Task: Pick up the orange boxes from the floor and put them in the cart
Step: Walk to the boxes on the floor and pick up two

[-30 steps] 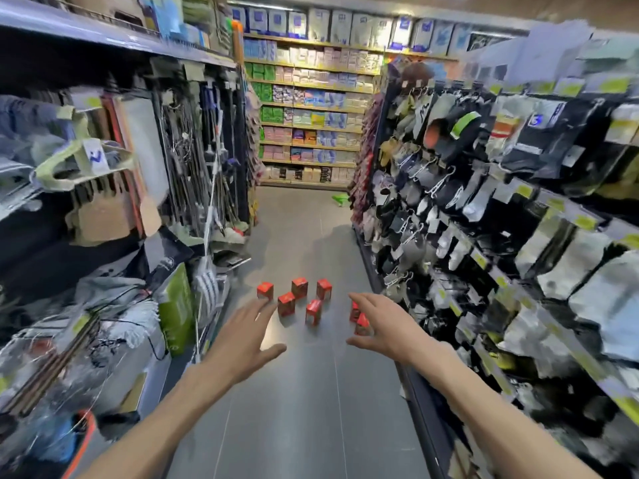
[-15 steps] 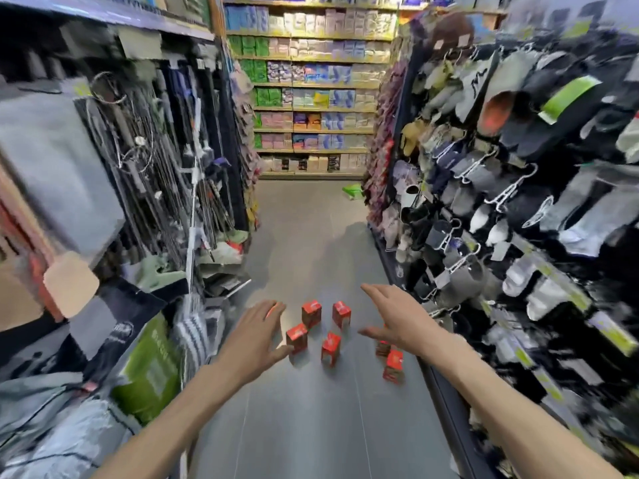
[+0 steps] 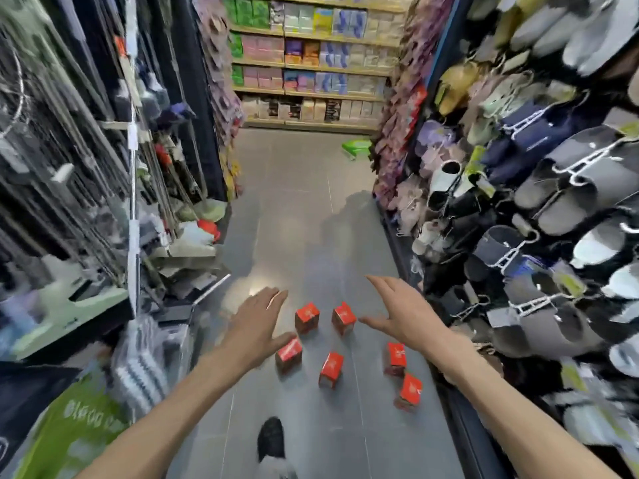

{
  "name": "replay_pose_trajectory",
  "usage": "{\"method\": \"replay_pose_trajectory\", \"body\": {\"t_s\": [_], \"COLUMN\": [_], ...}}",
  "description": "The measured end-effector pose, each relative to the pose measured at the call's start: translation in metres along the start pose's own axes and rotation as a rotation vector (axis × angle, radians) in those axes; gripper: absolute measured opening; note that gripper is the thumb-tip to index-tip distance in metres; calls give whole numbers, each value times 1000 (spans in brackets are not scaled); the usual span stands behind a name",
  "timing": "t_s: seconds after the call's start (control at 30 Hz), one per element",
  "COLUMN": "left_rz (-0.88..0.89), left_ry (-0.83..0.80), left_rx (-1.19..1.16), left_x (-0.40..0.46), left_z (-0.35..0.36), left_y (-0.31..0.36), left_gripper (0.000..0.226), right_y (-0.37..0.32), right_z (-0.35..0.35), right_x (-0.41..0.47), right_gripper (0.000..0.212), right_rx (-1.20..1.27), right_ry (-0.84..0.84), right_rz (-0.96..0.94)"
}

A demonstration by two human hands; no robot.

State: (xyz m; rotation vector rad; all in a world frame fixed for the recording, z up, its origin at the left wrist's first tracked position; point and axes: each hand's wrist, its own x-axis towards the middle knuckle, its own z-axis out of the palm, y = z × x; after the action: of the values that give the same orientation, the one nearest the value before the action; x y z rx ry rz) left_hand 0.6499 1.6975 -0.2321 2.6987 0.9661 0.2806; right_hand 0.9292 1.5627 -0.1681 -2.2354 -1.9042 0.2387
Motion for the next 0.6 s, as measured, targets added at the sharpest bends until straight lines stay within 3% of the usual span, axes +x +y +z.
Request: {"method": "replay_pose_trajectory", "body": {"t_s": [0.27,0.6], "left_rz": [-68,-200], "left_ry": [-202,-325], "left_rx": [-84,-208], "left_x": [151,197], "left_z": [148,470], "left_y": [-136,-252], "left_gripper": [86,95], "right_y": [69,176], "right_z": [135,408], "right_x": [174,283], "right_gripper": [80,79], "right_rx": [72,161], "right_ry": [-167,-197], "right_rz": [139,238]}}
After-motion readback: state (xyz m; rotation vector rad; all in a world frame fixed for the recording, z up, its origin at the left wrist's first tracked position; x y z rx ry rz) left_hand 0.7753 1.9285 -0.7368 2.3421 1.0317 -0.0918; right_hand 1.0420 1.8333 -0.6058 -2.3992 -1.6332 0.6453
